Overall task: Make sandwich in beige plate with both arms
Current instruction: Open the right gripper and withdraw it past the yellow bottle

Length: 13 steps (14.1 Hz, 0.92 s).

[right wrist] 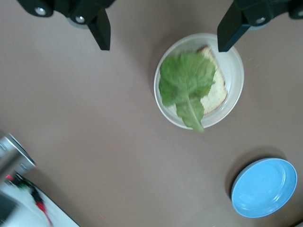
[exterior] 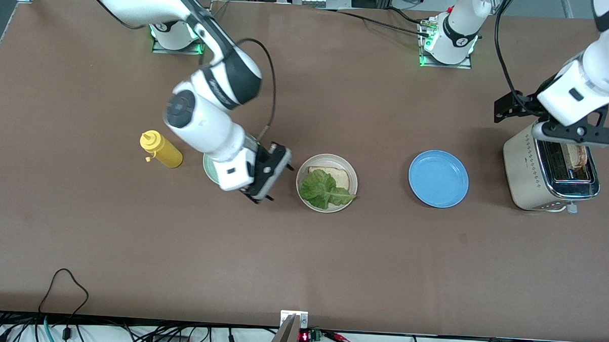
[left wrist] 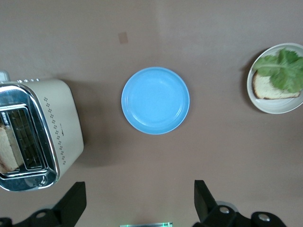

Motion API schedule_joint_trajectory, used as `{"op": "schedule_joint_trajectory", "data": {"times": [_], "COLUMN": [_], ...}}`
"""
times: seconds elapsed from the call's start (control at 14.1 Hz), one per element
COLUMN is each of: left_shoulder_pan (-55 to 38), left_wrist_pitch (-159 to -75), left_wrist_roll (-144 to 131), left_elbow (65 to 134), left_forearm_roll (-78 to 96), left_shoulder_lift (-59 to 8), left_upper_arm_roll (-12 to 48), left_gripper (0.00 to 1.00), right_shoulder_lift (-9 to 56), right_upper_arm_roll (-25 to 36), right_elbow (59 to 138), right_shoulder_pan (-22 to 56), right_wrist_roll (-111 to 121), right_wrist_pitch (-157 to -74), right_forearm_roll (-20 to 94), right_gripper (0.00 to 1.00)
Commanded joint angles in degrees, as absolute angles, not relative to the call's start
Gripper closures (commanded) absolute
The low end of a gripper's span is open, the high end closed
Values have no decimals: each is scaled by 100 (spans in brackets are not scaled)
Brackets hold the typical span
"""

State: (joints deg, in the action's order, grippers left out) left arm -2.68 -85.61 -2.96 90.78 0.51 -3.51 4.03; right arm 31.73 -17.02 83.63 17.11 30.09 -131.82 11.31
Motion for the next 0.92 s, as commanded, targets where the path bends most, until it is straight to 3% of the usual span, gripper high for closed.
{"op": "schedule_joint_trajectory", "data": {"times": [0.0, 0.43, 0.85], "left_shoulder_pan": [-63, 781, 1607], "left_wrist_pitch": [-8341, -8332, -9735], "left_wrist_roll": [-246, 201, 1360], "left_elbow": [8868, 8956, 9736], "left_forearm_roll": [79, -1332, -1512], "left_shoulder_lift": [-745, -1414, -1494], "left_upper_arm_roll": [369, 378, 378], "left_gripper": [0, 0, 0], "right_shoulder_lift": [2595, 1926, 1433], "right_upper_arm_roll": [-1286, -10, 157], "right_elbow": [8534, 8534, 8534], "right_shoulder_pan": [1635, 1548, 906], "right_wrist_roll": [2690, 2663, 2654], "right_wrist_pitch": [-12483, -10936, -10003], "right_forearm_roll": [1230, 1099, 502], "right_gripper": [0, 0, 0]}}
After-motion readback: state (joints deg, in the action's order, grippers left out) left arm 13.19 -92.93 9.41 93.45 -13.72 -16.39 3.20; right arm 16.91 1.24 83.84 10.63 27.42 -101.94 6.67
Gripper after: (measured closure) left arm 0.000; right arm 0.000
